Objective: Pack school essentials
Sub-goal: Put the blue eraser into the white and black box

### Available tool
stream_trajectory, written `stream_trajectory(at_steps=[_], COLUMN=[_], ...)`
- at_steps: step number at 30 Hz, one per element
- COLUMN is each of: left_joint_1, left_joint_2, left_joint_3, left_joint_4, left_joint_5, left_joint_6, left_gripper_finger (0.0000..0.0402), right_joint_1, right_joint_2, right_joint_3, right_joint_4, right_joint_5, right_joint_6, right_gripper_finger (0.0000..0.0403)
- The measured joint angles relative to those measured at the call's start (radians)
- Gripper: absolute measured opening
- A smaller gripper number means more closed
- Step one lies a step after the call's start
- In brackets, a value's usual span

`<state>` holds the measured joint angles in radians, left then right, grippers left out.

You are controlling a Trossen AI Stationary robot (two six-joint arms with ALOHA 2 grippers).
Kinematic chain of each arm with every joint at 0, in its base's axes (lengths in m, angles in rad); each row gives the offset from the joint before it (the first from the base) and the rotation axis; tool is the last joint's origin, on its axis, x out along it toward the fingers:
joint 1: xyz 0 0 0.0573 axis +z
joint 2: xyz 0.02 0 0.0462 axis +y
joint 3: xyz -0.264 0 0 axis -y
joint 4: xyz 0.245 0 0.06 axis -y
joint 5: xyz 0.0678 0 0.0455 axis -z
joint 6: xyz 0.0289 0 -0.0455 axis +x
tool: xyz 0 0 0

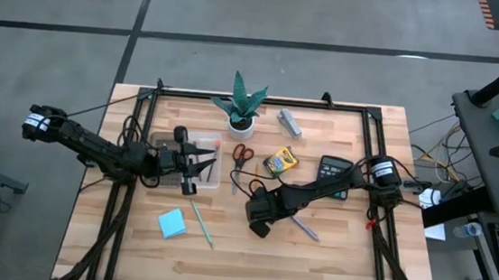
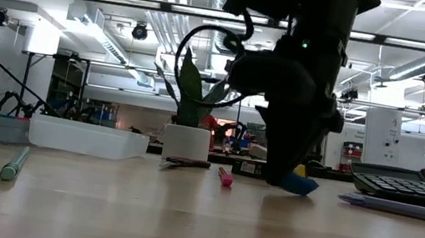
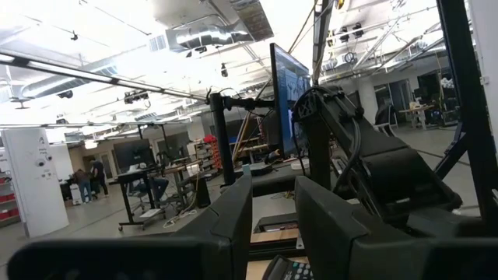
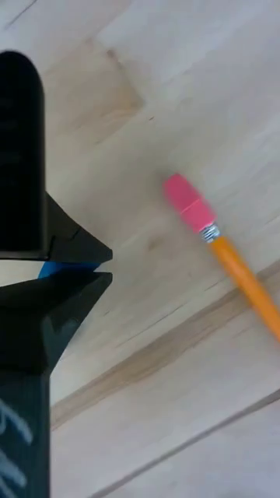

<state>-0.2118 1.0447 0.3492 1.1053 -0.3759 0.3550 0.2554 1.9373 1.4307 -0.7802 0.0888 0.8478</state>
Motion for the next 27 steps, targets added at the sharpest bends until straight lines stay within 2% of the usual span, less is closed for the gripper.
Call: stream_trajectory(at_steps=[9,14,18,27], left_joint_1=[0.000,0.000,-0.001,-0.007], left_joint_2=[0.000,-0.007,-0.041,-0.094], left_joint_3=[0.000,0.000,-0.001,-0.025], left_joint_4=[0.001,-0.002,0.002,0.001], left_joint_5=[0.000,-0.012,-0.030,-0.030], left_joint_6=[0.000,0.000,-0.003,-0.008], left_gripper_finger=[0.0082,0.0082,0.0082,0.0082], right_joint_1=[-0.004,-0.018,-0.039,-0.146], right_joint_2=[-0.069,-0.091,-0.096,-0.048], right_joint_3=[0.000,0.001,0.001,0.001], right_joint_4=[0.025,0.125,0.306,0.845], right_joint_5=[0.077,0.111,0.154,0.167], right_joint_6=[-0.043,-0.137,-0.281,-0.647], right_gripper_finger=[0.0009,0.0009,0.0009,0.0009])
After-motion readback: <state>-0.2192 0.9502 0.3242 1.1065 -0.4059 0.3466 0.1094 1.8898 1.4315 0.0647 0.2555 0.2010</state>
